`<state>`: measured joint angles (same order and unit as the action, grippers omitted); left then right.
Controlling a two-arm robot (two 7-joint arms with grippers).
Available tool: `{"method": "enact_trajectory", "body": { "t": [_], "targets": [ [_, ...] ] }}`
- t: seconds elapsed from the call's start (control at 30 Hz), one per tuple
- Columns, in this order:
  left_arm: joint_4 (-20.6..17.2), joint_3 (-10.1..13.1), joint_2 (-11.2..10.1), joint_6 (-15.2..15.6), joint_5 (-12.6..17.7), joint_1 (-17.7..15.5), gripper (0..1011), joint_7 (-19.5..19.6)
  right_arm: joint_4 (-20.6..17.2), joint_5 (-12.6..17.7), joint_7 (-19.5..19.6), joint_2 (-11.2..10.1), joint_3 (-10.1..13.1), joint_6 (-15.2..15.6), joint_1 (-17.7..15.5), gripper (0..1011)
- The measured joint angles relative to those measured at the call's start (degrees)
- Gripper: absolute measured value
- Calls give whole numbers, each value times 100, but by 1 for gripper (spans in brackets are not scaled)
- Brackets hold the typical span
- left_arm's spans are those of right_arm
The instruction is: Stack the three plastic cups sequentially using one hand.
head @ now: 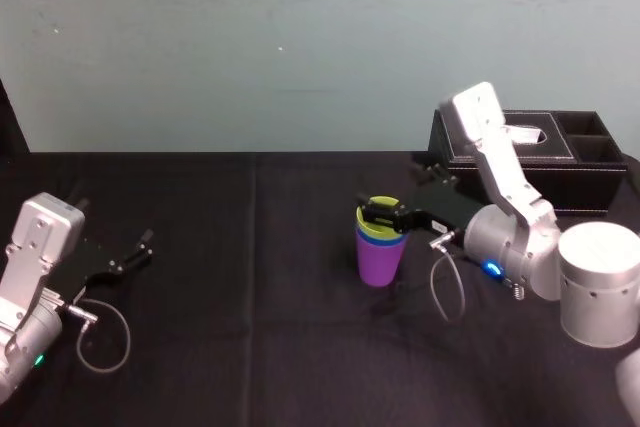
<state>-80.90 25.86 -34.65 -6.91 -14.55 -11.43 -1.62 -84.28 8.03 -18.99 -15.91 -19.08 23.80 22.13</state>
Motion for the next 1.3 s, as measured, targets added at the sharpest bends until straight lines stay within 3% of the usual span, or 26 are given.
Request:
{"method": "enact_trajectory", "body": {
  "t": [0.13,0.23,0.33,0.47,0.6,0.97,1.3],
  "targets": [
    [0,0,0,0,0,0,1000,0,-188,31,236,50,173,-444,-268,1003],
    [0,0,0,0,0,0,1000,0,-344,-41,725,190,376,-749,-557,1003],
    [0,0,0,0,0,0,1000,0,-463,-312,1449,433,581,-1145,-916,1003],
    [0,0,0,0,0,0,1000,0,-468,-631,2017,602,677,-1458,-1201,1003],
    [0,0,0,0,0,0,1000,0,-333,-875,2405,748,755,-1571,-1421,1003],
    [0,0,0,0,0,0,1000,0,-20,-994,2415,904,865,-1471,-1549,1003],
    [0,0,0,0,0,0,1000,0,-17,-981,2322,918,888,-1390,-1554,1003]
  ]
}}
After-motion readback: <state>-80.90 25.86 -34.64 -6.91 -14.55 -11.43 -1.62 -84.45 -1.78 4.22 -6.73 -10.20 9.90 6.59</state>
